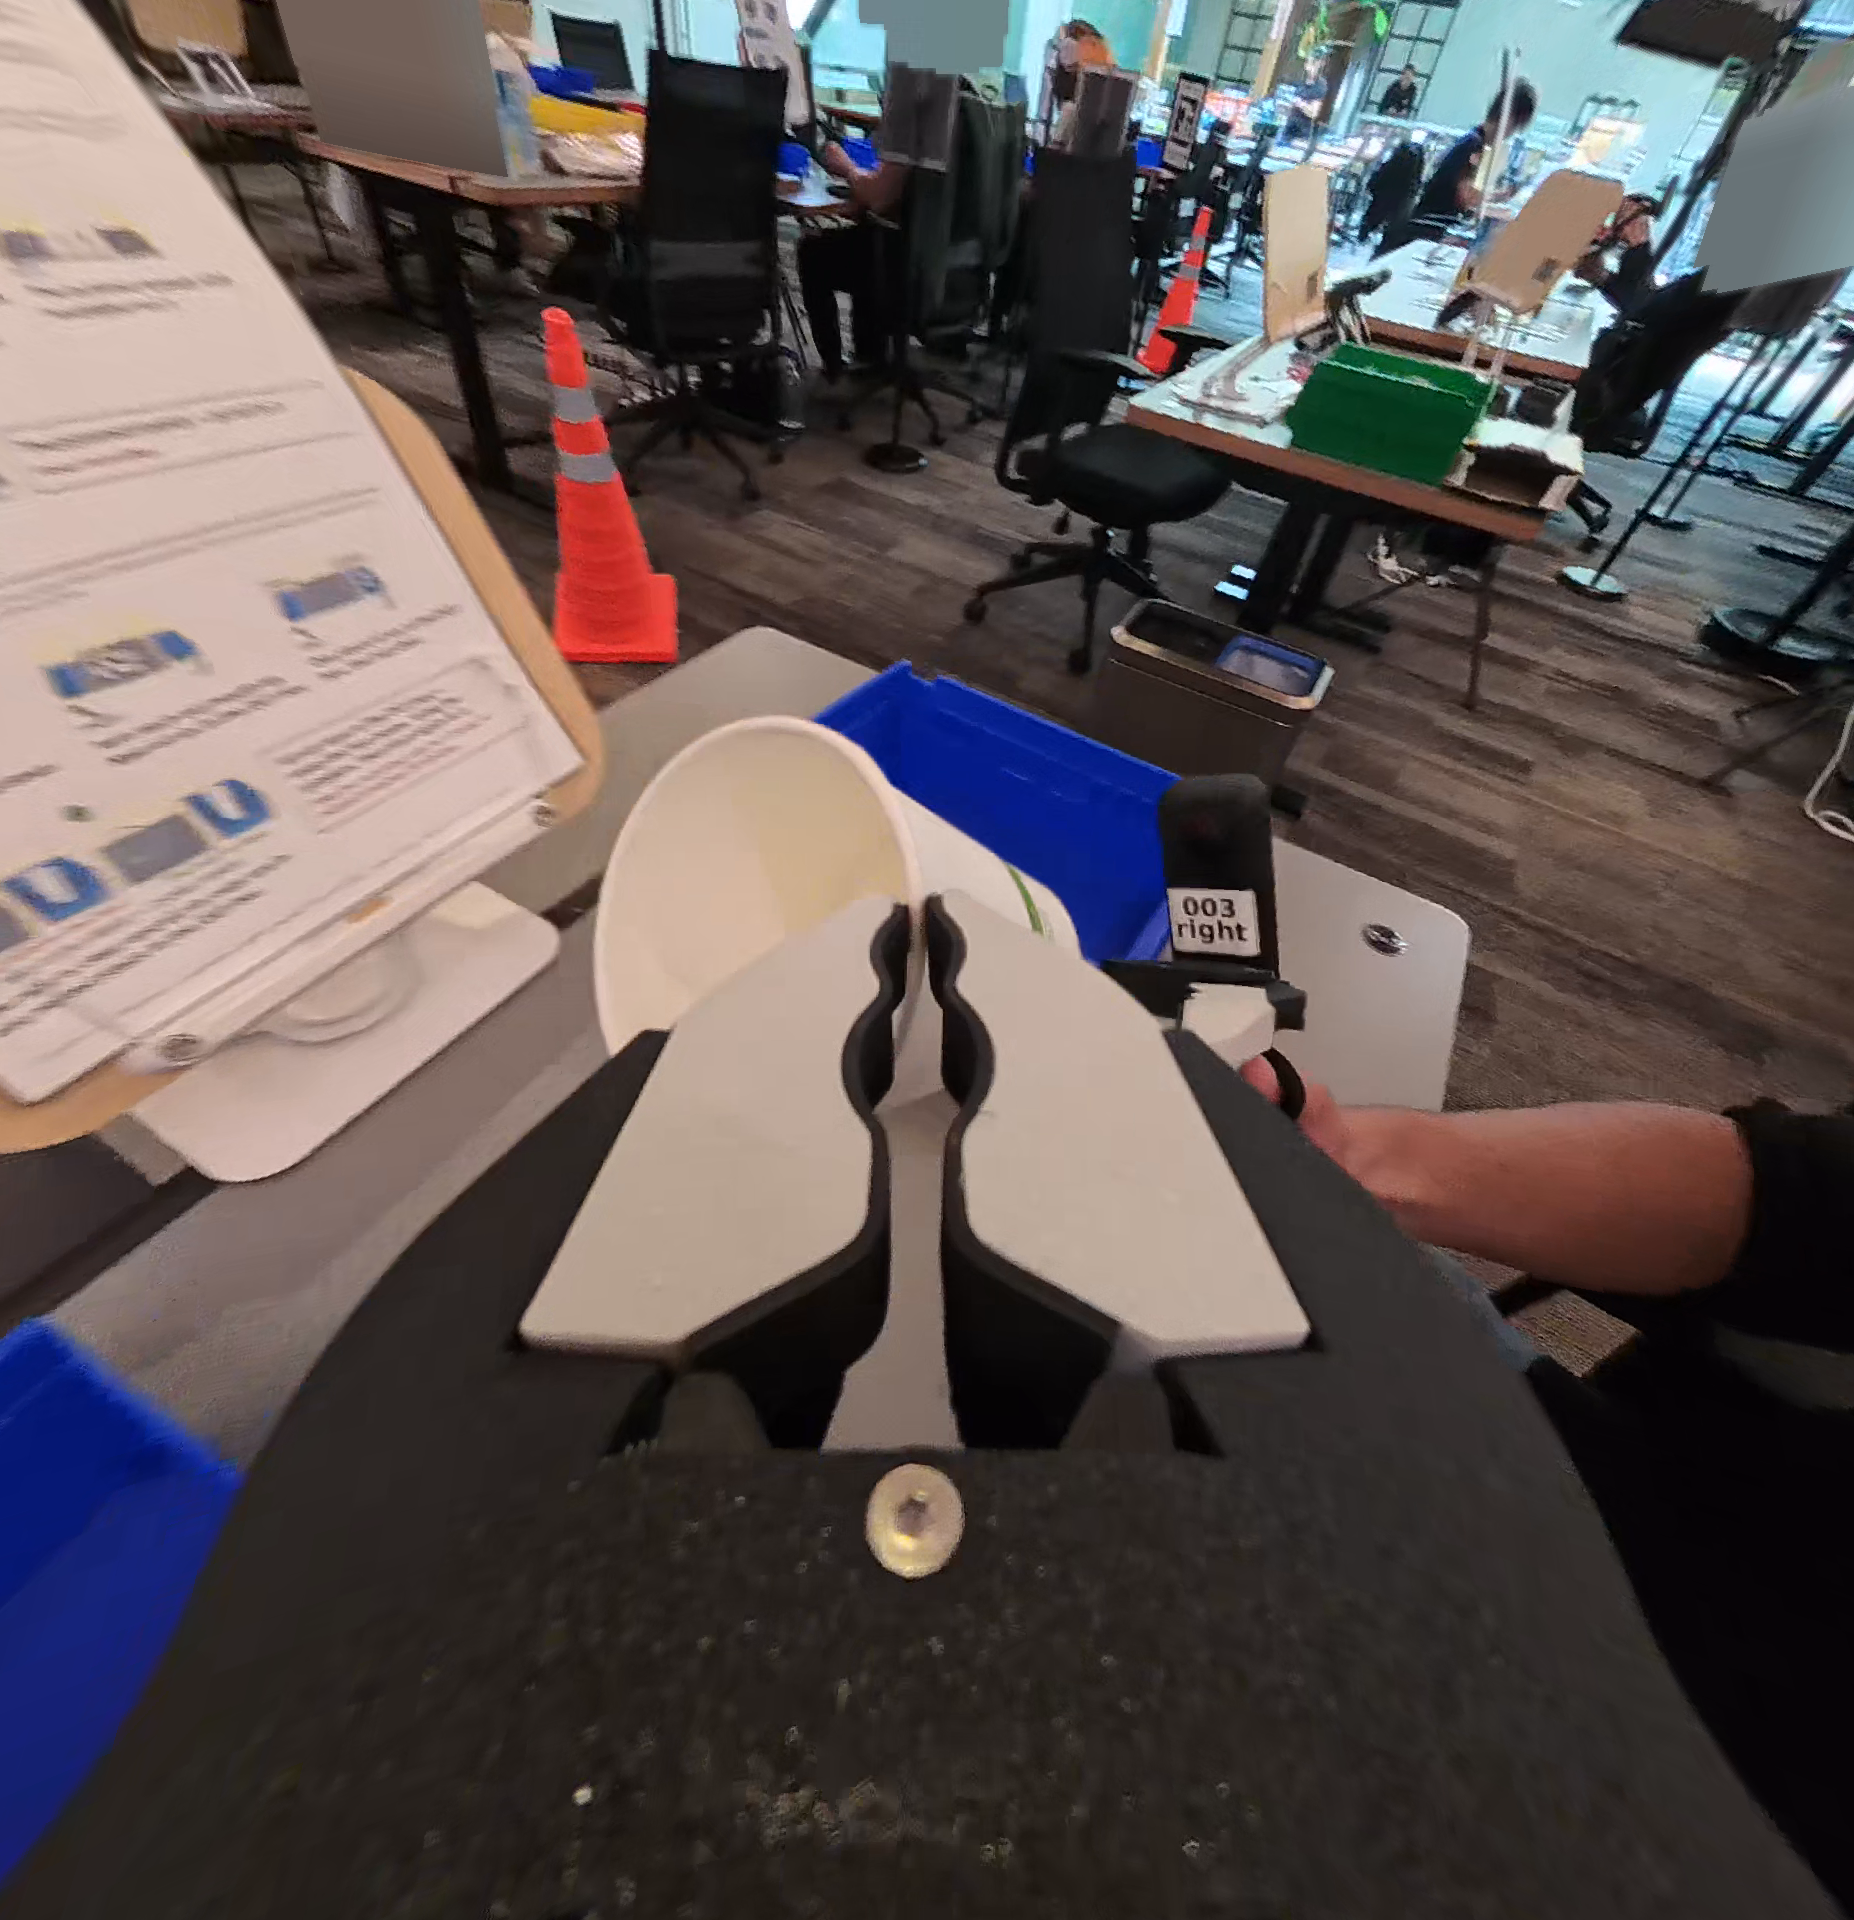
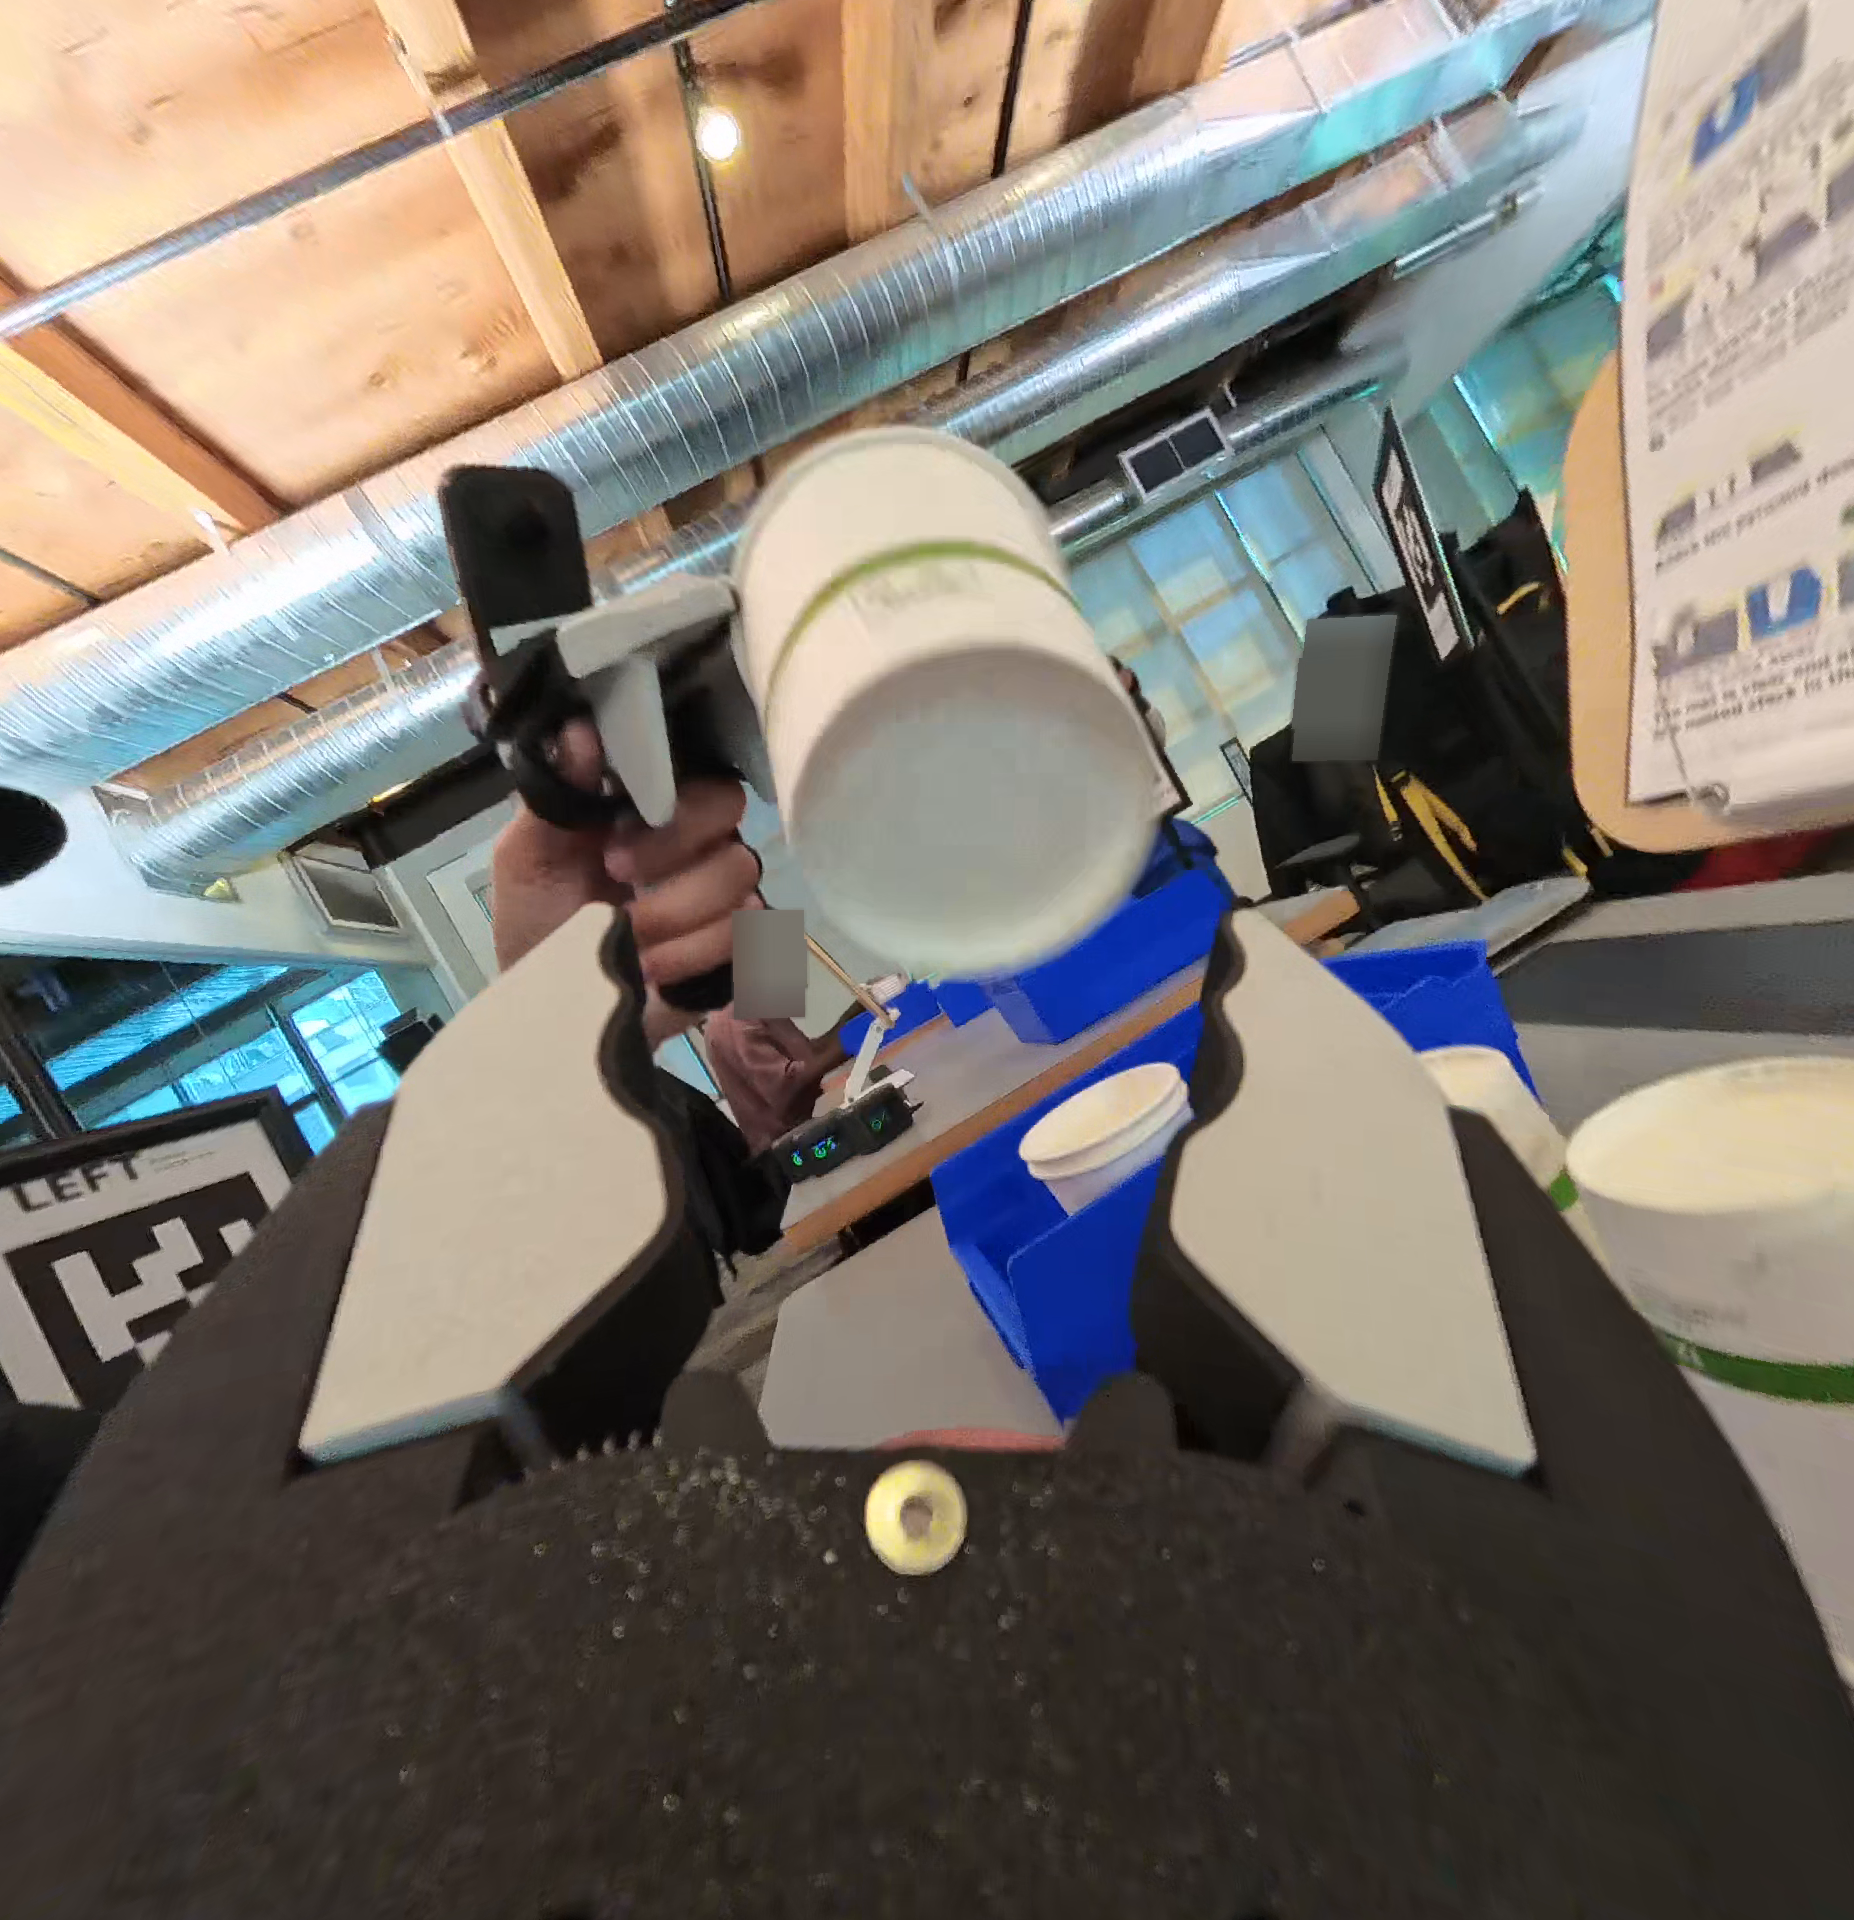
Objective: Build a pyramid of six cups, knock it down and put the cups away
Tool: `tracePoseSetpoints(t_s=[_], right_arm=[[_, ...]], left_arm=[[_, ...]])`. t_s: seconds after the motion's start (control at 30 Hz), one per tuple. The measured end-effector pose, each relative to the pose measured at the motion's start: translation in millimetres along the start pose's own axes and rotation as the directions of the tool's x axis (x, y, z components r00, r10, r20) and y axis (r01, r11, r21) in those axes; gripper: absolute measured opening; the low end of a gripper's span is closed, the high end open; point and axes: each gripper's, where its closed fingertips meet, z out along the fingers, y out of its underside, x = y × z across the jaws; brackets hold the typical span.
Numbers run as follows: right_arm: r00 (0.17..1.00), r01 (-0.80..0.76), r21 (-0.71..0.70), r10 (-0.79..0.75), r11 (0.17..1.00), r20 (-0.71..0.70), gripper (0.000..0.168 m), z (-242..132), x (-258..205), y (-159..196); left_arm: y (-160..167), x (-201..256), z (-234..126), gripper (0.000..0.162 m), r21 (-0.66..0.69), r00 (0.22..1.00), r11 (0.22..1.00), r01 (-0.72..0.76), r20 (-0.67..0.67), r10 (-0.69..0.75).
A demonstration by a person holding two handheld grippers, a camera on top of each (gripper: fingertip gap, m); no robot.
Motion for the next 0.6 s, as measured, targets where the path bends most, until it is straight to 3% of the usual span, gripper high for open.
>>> tracePoseSetpoints(t_s=[0.1, 0.17, 0.33, 0.53, 0.6], right_arm=[[0.997, 0.046, -0.015, -0.047, 0.999, -0.06, 0.107, -5.3, 1.4, -4.8], [0.994, 0.018, -0.03, -0.022, 0.999, -0.112, 0.078, -17.6, 12.3, -5.2], [0.993, 0.008, -0.066, -0.016, 0.998, -0.115, 0.076, -34.5, 16.5, -4.4], [0.99, 0.02, -0.068, -0.03, 0.997, -0.138, 0.076, -43.1, 19.3, -13.7], [0.983, 0.049, -0.067, -0.06, 0.997, -0.171, 0.076, -47.6, 23.2, -24.8]], left_arm=[[16.0, 26.5, 25.0, 0.002, -0.009, 0.997, 1.0, 0.02, -0.074, -0.021], [19.0, 39.2, 31.3, 0.002, 0.019, 0.991, 0.999, 0.05, -0.127, -0.047], [35.2, 42.3, 37.9, 0.004, 0.02, 0.989, 0.997, 0.069, -0.134, -0.066], [47.9, 33.0, 28.6, 0.044, 0.064, 0.997, 0.996, 0.067, -0.044, -0.064], [61.6, 28.5, 16.0, 0.047, 0.084, 0.997, 0.994, 0.065, 0.04, -0.068]])
